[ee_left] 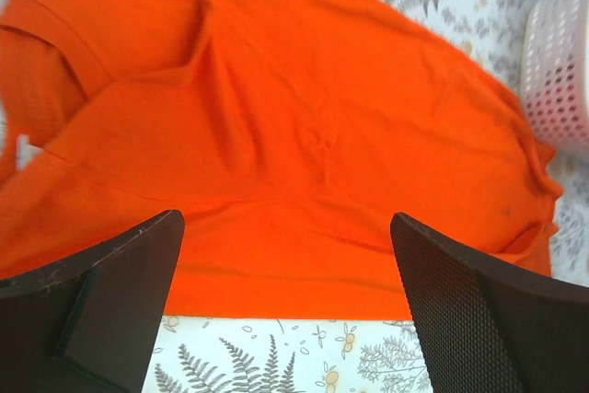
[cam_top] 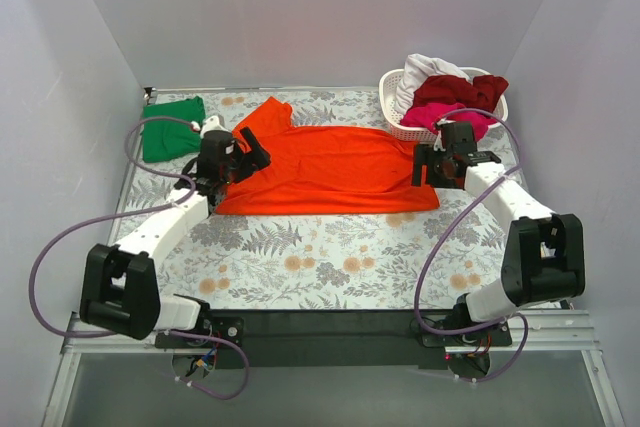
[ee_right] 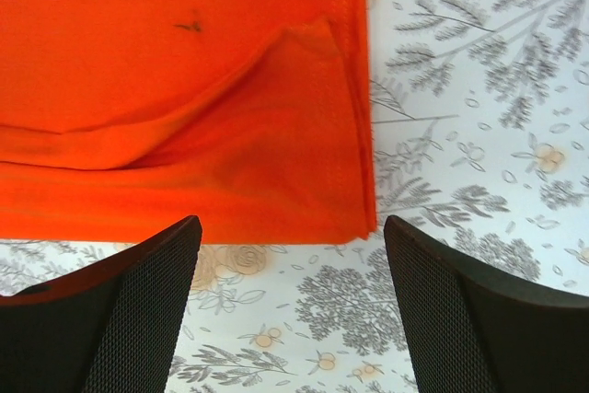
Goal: Fold and stack the t-shirts
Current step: Fold the tshirt
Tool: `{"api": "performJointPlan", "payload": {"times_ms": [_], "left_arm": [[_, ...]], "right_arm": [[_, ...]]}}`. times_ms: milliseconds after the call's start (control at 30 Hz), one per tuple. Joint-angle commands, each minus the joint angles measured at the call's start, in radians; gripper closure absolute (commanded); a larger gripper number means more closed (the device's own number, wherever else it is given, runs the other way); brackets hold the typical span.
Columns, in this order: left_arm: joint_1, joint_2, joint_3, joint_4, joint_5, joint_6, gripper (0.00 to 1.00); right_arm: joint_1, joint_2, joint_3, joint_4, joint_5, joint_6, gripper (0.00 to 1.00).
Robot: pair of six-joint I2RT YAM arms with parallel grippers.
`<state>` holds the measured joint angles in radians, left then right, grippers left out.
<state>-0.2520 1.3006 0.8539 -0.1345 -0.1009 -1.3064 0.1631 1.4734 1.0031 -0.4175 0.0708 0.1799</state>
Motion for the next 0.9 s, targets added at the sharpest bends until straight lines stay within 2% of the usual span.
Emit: {"api": "performJointPlan", "payload": {"times_ms": [0, 233, 500, 633, 867], "left_arm": [[-0.076, 0.081, 0.043, 0.024, -0.031, -0.002, 0.13], [-0.128, 0.267, 0.066, 0.171, -0.02, 0.018, 0.13], [-0.138, 0.436, 0.085, 0.196, -0.071, 0.027, 0.12], [-0.138, 0.431, 0.045, 0.144, -0.143, -0.003, 0.12], [-0.138, 0.343, -0.068, 0.113, -0.212, -0.062, 0.12]], "right_arm": [[0.019, 0.028, 0.046, 0.062, -0.101, -0.014, 0.27], [0.046, 0.103, 0.048, 0.152, -0.138, -0.014, 0.26], [0.067, 0.231, 0.055, 0.197, -0.112, -0.016, 0.26], [0.11, 0.284, 0.014, 0.168, -0.075, 0.019, 0.27], [0.196, 0.252, -0.072, 0.054, 0.069, 0.099, 0.27]]}}
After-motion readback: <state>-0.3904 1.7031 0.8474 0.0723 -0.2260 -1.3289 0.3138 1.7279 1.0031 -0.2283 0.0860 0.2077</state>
